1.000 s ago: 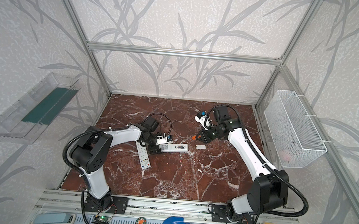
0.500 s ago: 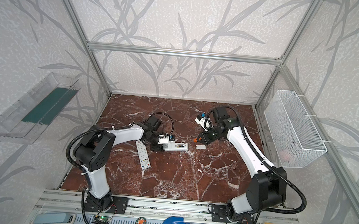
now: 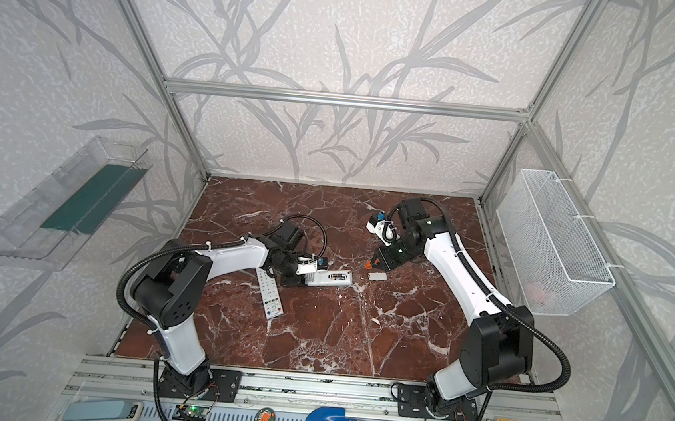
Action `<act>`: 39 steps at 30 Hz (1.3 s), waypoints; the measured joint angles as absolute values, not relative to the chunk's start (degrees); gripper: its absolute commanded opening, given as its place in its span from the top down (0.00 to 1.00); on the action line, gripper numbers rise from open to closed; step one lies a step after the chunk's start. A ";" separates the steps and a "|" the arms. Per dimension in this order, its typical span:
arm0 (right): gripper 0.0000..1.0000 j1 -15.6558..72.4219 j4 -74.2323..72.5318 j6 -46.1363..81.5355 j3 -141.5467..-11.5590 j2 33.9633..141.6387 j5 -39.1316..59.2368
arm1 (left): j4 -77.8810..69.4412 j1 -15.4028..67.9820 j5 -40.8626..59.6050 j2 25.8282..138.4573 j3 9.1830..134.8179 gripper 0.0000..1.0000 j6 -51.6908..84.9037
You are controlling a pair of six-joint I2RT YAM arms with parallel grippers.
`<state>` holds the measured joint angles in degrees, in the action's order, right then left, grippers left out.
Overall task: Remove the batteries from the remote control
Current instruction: 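Lower the screwdriver tip into the battery compartment with the right gripper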
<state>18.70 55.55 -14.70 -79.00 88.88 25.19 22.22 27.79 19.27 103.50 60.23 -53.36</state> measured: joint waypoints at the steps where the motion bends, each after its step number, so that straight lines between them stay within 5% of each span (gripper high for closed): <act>1: 1.00 18.70 55.66 -14.68 -79.00 89.25 25.41 | 22.22 27.83 19.16 103.48 60.20 0.82 -53.36; 39: 1.00 18.83 58.04 -11.81 -82.81 96.62 26.11 | 21.65 28.62 17.82 102.83 59.48 0.99 -53.34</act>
<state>18.83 58.04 -11.81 -82.81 96.62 26.11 21.65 28.62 17.82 102.83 59.48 -53.34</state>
